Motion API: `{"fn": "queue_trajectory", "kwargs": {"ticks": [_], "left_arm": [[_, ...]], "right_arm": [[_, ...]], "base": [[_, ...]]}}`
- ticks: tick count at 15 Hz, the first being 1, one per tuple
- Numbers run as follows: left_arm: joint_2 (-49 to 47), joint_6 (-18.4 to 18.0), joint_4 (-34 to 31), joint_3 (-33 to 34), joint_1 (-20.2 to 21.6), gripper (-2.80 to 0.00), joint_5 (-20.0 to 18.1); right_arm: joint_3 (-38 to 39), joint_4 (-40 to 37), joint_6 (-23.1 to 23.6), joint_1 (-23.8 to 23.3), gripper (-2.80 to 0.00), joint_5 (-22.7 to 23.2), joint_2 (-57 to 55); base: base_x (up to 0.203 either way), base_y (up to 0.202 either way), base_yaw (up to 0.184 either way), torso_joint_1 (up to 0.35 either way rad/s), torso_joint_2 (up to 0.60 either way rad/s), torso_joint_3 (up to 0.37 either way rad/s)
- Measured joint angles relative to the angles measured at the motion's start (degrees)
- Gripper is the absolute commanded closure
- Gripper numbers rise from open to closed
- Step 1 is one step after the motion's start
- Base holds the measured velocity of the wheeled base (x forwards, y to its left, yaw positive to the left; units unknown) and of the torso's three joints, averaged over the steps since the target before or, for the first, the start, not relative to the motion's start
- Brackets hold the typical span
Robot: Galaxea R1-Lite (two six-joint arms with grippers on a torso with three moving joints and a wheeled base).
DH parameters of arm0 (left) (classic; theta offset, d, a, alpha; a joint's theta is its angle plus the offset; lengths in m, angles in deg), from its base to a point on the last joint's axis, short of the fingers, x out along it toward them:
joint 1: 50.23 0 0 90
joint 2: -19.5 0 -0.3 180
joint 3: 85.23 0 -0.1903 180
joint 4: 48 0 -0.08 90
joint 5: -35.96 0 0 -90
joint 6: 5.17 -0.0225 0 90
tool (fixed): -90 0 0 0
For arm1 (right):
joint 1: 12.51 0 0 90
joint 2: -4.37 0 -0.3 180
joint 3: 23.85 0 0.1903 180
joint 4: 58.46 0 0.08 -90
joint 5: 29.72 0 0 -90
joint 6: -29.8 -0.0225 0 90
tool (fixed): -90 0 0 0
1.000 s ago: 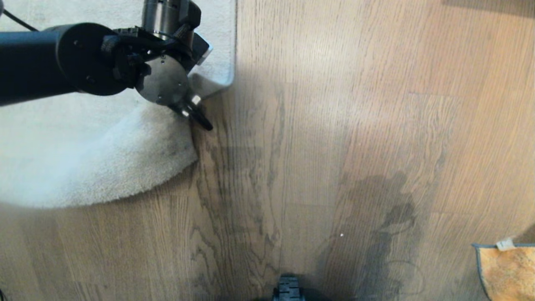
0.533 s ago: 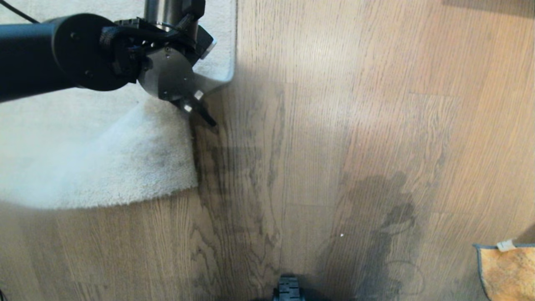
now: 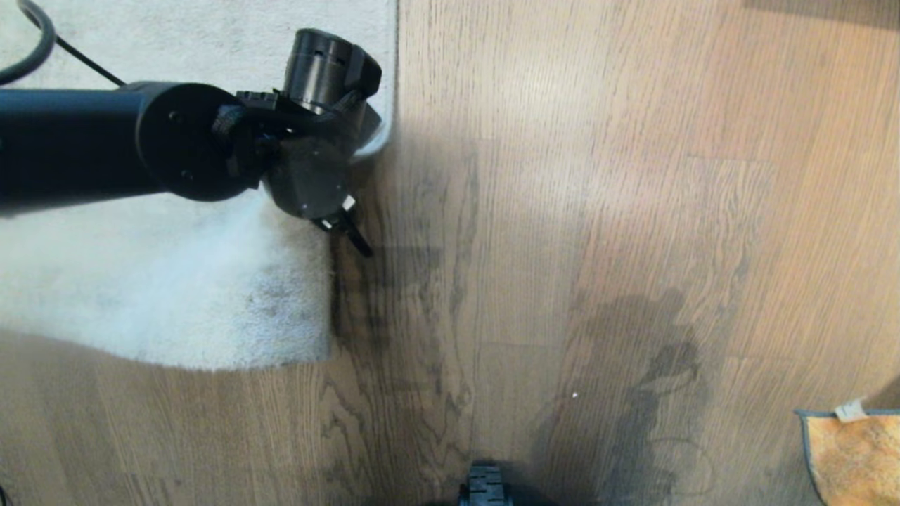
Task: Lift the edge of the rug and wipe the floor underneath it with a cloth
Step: Lift up the carpet
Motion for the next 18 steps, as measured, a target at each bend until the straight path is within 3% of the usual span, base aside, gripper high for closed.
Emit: {"fn": "queue_trajectory", "kwargs": {"ticks": [6,10,18], "left_arm": [[1.63,0.15,-0.09,7.64,-2.86,-2.80,1.99],[2.11,4.63,-0.18,11.46,-5.04,-2.80,2.24],[2.12,5.78,-0.03,16.88,-7.61,-2.80,2.08]], "right_arm": [[0.00,0.00,0.01,0.00,0.00,0.00,0.00],[0.00,0.00,0.00,0.00,0.00,-0.01,0.00],[0.00,0.00,0.01,0.00,0.00,-0.01,0.00]], "base": [[0.000,0.000,0.000,0.000,0.00,0.000],[0.000,0.000,0.000,0.000,0.00,0.000],[0.000,0.000,0.000,0.000,0.00,0.000]]}}
